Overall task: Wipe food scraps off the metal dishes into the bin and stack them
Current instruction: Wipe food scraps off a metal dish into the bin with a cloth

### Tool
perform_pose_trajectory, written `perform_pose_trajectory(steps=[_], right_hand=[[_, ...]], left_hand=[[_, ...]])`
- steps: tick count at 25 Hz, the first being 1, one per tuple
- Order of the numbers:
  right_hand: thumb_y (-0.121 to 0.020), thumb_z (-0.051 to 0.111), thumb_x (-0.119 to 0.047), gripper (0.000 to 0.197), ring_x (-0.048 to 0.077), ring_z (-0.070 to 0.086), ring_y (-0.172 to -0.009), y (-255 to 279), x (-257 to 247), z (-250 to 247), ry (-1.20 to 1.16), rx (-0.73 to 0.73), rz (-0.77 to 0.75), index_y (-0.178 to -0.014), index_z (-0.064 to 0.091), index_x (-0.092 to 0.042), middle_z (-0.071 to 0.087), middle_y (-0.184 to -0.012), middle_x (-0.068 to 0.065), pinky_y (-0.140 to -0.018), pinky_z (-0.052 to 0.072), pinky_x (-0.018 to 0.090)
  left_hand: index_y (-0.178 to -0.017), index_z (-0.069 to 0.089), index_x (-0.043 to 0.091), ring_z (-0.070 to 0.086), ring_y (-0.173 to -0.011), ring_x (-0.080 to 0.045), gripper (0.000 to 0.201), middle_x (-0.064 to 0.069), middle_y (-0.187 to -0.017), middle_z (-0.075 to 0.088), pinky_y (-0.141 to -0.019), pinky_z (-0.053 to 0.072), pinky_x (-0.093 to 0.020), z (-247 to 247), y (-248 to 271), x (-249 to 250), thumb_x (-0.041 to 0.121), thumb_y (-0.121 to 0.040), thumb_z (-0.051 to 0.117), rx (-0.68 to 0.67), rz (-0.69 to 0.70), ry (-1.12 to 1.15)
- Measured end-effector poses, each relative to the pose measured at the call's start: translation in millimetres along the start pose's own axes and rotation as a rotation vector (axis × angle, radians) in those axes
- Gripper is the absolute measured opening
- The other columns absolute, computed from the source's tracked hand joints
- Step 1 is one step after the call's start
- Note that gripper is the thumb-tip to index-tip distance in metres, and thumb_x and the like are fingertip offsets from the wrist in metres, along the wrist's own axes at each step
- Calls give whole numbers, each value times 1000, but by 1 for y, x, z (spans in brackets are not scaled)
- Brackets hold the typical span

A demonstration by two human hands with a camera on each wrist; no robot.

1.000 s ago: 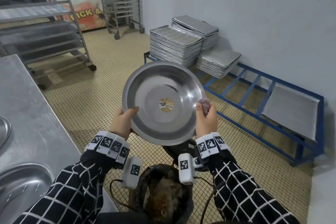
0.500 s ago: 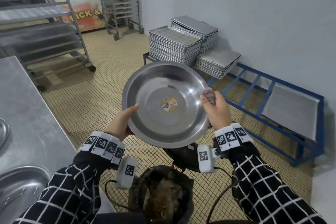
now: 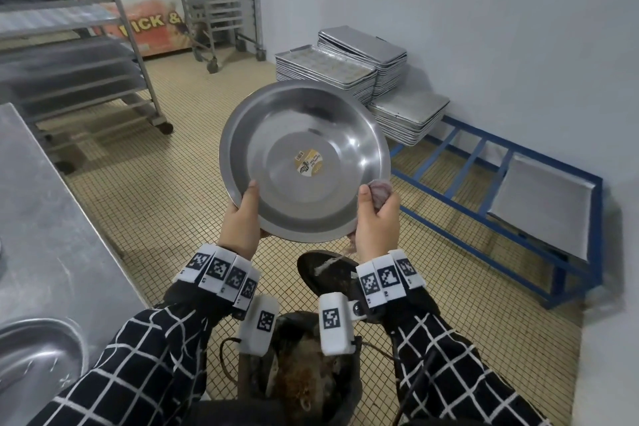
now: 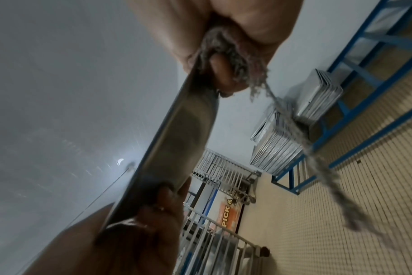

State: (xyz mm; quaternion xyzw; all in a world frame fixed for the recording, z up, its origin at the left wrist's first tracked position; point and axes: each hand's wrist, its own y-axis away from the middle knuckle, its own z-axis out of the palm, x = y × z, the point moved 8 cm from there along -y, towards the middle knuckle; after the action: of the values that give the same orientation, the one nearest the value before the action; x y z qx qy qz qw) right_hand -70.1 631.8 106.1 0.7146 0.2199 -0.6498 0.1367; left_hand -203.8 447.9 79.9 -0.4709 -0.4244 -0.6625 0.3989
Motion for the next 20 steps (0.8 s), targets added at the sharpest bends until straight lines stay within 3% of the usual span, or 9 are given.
perform_pose_trajectory(steps=[3,5,8,11,15,17,20], right_hand=[[-95,52,-36,24,3,57,-82,-16,-10,-13,85,-77,-31,-111,50,-17,57,-91,-10,-62,42,17],[-95,53,-36,20,5,59,-87,-24,-16,-19,140,-187,-44,-108,53,-21,59,-95,-9,-66,42,19],[-94,54,-38,23,7,60,-94,-24,-9,-17,180,-271,-37,-109,55,-20,62,-101,-7,-74,45,22],[-94,53,-42,38,15,60,-97,-13,5,-13,129,-170,10,-119,51,-14,61,-108,0,-79,51,27],[-96,50,-38,27,10,60,-81,0,10,-6,24,-34,58,-111,50,-16,59,-92,-6,-65,47,20],[-96,51,-35,23,2,57,-76,6,12,3,-30,-14,92,-109,47,-17,56,-88,-10,-59,42,14],[-96,53,-32,20,-2,53,-73,12,15,8,-76,-16,150,-108,44,-20,52,-87,-14,-56,40,12]], left_hand=[[-126,50,9,70,-83,-20,49,-11,-105,68,-64,58,-30,0,4,9,43,-90,51,-171,61,-61],[-120,55,11,69,-86,-23,51,-9,-100,71,-69,58,-34,-12,3,14,51,-90,47,-223,45,53],[-104,66,10,67,-85,-27,35,-8,-89,72,-82,52,-42,-31,-2,10,38,-93,48,-201,-4,73],[-95,67,8,64,-80,-29,32,-10,-83,70,-86,48,-47,-40,-6,3,32,-97,46,-91,-2,-28],[-101,62,14,64,-88,-29,31,-12,-93,68,-85,52,-46,-27,1,-1,39,-96,45,5,4,26],[-106,59,15,66,-89,-26,30,-13,-99,67,-80,56,-42,-12,4,-9,39,-98,42,-21,-4,32],[-120,52,6,69,-91,-26,36,-14,-103,68,-69,58,-32,6,9,-21,33,-98,44,-141,-52,-29]])
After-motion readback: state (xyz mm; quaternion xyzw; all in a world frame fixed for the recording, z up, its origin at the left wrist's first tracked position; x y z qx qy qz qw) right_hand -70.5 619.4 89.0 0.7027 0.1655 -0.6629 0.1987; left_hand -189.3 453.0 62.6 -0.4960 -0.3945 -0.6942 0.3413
